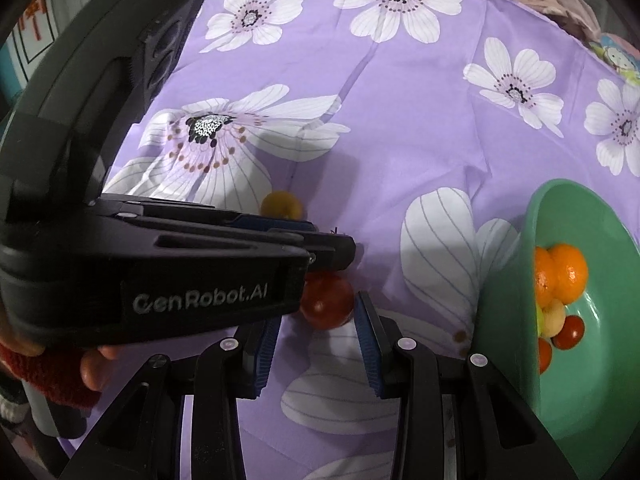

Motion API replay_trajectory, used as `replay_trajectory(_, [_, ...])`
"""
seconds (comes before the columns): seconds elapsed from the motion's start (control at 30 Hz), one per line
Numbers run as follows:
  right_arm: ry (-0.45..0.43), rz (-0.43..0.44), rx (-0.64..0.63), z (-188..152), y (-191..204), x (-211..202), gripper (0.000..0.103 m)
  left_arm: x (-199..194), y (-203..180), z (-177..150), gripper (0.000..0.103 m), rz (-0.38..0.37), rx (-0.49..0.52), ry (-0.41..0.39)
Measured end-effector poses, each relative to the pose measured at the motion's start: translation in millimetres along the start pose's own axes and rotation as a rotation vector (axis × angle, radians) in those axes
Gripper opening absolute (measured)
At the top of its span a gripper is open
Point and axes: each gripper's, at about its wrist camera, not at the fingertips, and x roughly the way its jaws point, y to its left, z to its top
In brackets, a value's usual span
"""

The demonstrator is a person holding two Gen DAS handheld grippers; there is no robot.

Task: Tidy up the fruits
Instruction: 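Grasp a red cherry tomato with the left tool, then carry the red cherry tomato in the left tool over the bowl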

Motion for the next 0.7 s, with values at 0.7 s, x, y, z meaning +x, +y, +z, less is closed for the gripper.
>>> replay_trajectory(0.7, [0.001, 0.001, 0.009, -39, 6, -28, 0.03, -29, -10, -39, 0.026, 0.11, 0.137, 0.018])
